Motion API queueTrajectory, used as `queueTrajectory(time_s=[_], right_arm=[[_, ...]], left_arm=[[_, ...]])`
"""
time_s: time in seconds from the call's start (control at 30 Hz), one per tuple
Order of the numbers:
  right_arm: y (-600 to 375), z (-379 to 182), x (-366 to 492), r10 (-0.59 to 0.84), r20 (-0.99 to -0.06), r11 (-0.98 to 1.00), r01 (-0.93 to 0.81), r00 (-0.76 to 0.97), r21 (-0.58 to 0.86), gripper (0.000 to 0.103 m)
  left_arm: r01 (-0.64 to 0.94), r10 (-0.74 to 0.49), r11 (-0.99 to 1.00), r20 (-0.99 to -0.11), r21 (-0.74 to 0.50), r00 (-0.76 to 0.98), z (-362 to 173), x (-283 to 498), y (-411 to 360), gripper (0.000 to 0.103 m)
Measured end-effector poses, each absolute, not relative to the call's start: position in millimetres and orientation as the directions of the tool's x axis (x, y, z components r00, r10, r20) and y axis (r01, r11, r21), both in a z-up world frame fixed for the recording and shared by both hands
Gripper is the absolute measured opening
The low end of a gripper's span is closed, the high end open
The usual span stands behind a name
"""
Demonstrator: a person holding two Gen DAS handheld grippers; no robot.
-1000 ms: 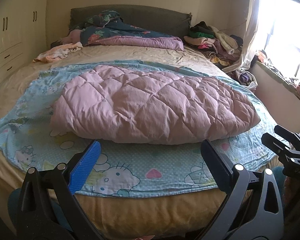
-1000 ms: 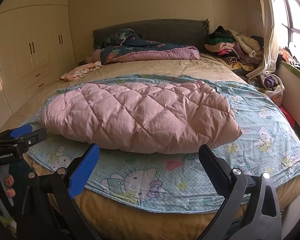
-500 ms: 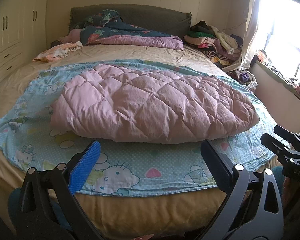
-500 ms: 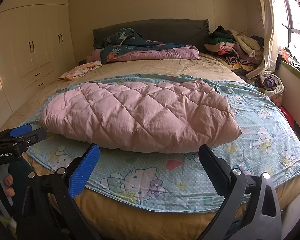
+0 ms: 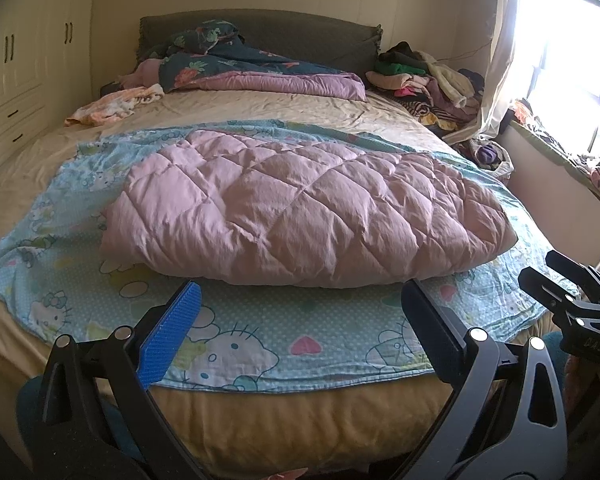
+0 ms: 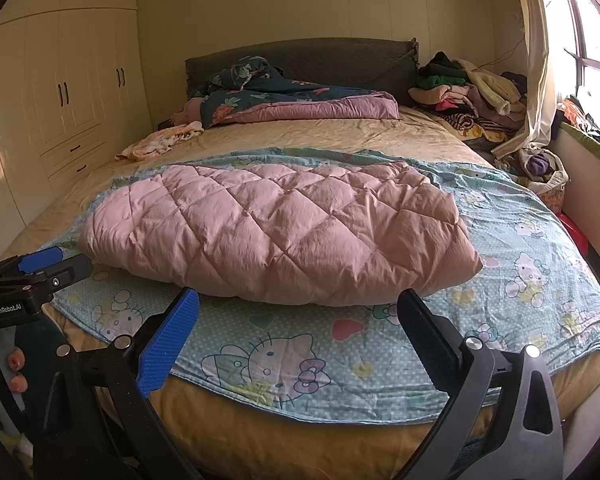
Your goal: Fold large clothes
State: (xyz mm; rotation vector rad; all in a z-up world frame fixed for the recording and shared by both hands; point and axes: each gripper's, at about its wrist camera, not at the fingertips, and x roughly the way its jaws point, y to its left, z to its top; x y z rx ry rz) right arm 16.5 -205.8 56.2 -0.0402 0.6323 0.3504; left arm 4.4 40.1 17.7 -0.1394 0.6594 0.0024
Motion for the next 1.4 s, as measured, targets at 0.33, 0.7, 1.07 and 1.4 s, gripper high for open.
queueTrajectory(time_s=[0.33, 0.7, 1.07, 1.4], right_arm=[[-206.1, 56.3, 15.8, 0.308, -0.584, 0.941, -0.332, 0.751, 0.069, 0.099], [-206.1, 56.3, 15.9, 0.31, -0.585, 0.94, -0.334, 0.75, 0.07, 0.099], [-205.9, 56.6, 15.6, 0.308, -0.585, 0.941, -0.332, 0.751, 0.069, 0.099], [-205.8, 56.6, 15.5, 0.308, -0.585, 0.94, -0.333, 0.751, 0.067, 0.099]], left_arm=[[-0.047, -0.042, 0.991, -0.61, -0.129, 0.791, 18.2, 4.3, 39.0, 0.094], [-0.043, -0.048, 0.99, -0.611, -0.133, 0.79, 18.6, 3.7, 39.0, 0.094], [-0.041, -0.044, 0.991, -0.609, -0.125, 0.792, 19.7, 2.9, 38.3, 0.094], [-0.035, -0.05, 0.991, -0.609, -0.127, 0.792, 20.2, 2.2, 38.1, 0.094]])
